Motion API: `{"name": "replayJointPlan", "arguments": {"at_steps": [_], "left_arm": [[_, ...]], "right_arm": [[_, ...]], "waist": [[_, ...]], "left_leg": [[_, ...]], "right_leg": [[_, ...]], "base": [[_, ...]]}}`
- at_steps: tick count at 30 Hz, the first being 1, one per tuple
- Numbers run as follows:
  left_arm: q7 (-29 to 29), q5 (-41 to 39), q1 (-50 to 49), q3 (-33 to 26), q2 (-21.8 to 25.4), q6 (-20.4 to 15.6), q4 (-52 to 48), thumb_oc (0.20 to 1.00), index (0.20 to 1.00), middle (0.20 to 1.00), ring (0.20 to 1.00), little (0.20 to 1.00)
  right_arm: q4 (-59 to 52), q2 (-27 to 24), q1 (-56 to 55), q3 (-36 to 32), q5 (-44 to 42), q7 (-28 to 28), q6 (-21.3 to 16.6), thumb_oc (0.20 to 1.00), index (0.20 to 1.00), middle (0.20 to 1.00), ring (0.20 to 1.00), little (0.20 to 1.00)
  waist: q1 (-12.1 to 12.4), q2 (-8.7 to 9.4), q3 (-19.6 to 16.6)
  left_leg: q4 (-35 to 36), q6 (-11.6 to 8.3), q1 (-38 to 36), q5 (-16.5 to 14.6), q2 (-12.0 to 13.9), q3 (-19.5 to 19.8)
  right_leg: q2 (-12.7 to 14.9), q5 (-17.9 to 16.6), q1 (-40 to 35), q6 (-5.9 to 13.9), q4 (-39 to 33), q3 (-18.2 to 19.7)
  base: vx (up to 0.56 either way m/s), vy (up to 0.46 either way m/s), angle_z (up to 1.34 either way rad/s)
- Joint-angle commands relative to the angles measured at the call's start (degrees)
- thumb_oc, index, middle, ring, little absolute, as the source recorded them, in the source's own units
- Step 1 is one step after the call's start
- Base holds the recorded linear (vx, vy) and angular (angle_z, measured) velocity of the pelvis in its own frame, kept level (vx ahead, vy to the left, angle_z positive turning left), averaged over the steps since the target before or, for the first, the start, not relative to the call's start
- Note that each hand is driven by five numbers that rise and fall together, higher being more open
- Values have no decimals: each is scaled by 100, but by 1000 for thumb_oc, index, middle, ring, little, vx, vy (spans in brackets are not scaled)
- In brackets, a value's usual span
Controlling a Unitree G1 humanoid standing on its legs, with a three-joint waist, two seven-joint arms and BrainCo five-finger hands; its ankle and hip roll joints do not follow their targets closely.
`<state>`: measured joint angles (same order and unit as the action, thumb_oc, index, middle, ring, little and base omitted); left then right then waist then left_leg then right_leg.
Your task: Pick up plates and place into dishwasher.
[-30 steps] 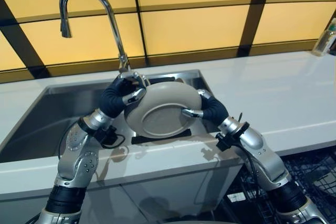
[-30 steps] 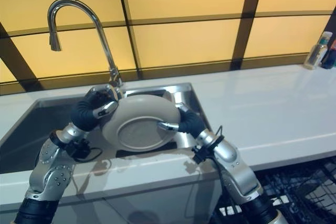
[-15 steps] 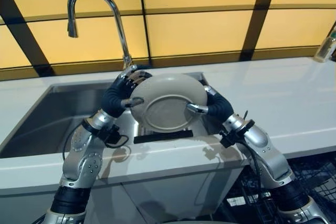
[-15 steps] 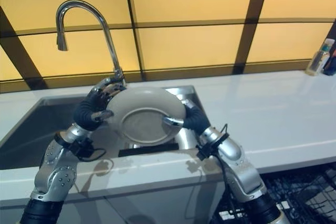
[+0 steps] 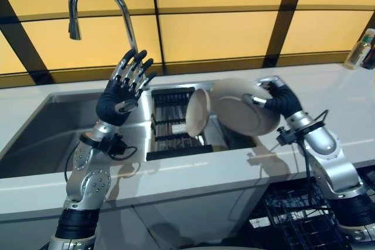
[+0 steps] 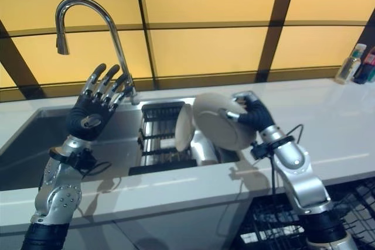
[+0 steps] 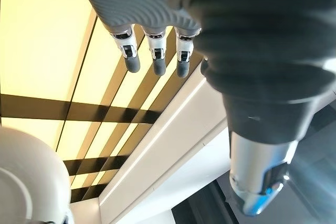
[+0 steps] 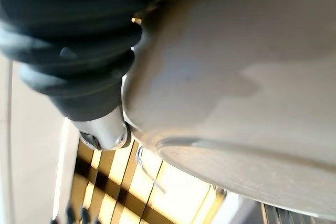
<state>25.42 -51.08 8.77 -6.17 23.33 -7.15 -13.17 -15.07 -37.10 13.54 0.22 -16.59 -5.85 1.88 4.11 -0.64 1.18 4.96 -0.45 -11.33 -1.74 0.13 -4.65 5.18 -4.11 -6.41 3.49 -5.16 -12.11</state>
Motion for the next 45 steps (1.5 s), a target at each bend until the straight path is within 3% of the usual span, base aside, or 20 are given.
{"name": "replayJointPlan", "arguments": {"at_steps": [1, 11, 17, 23, 29, 32, 35, 45], "left_arm": [[7, -323, 101, -264, 278, -278, 332, 1000, 1000, 1000, 1000, 1000], [102, -396, -93, -609, 491, -189, 398, 1000, 1000, 1000, 1000, 1000], [178, -342, -111, -807, 554, -50, 529, 1000, 1000, 1000, 1000, 1000], [175, -258, -283, -1059, 520, -144, 689, 1000, 1000, 1000, 1000, 1000], [-156, -149, -345, -958, 347, -657, 737, 1000, 1000, 1000, 1000, 1000], [-389, -183, -278, -805, 243, -1045, 712, 1000, 1000, 1000, 1000, 1000], [-611, -163, -113, -637, 223, -1351, 666, 1000, 1000, 1000, 1000, 1000], [-937, -222, 76, -291, 200, -1709, 424, 1000, 1000, 1000, 1000, 1000]], "right_arm": [[53, -253, 338, -624, 147, 439, -460, 200, 200, 200, 200, 200], [81, -324, -596, -1675, 327, 979, -744, 200, 200, 200, 200, 200], [163, -136, -983, -1929, 382, 1076, -599, 200, 200, 200, 200, 200], [290, 12, -1370, -2124, 484, 1005, -348, 200, 200, 200, 200, 200], [669, -260, -1191, -2055, 321, 886, -343, 200, 200, 200, 200, 200], [830, -599, -874, -1969, 247, 919, -375, 200, 200, 200, 200, 200], [930, -692, -490, -1770, 231, 1110, -300, 200, 200, 200, 200, 200], [1186, -519, 39, -1130, 329, 1296, -122, 200, 200, 200, 200, 200]], "waist": [[-192, 237, -281], [-593, 209, -270], [-845, 145, -251], [-1120, 15, -63], [-1318, -296, 395], [-1399, -569, 805], [-1450, -721, 1250], [-1404, -982, 1993]], "left_leg": [[-33, 29, 308, -299, -39, -167], [-1, 86, 307, -383, -70, -549], [-8, 157, 287, -465, -98, -823], [-261, 287, 331, -669, -165, -1057], [-656, 335, 812, -760, -285, -1087], [-900, 302, 1209, -725, -348, -1199], [-1265, 249, 1655, -669, -356, -1299], [-1661, 141, 2457, -527, -353, -1308]], "right_leg": [[155, 677, -95, 236, 256, 127], [78, 466, 86, 322, 45, 546], [67, 396, 293, 366, 75, 805], [79, 446, 683, 403, 451, 1108], [165, 513, 1387, 407, 938, 1386], [216, 606, 1771, 376, 1187, 1480], [217, 656, 2142, 301, 1479, 1484], [272, 621, 2951, 183, 1817, 1413]], "base": [[-16, -48, -13], [-8, -70, -25], [22, -80, -28], [32, -72, -28], [-78, 23, -28], [-190, 133, -15], [-210, 56, -12], [-84, 23, -12]]}}
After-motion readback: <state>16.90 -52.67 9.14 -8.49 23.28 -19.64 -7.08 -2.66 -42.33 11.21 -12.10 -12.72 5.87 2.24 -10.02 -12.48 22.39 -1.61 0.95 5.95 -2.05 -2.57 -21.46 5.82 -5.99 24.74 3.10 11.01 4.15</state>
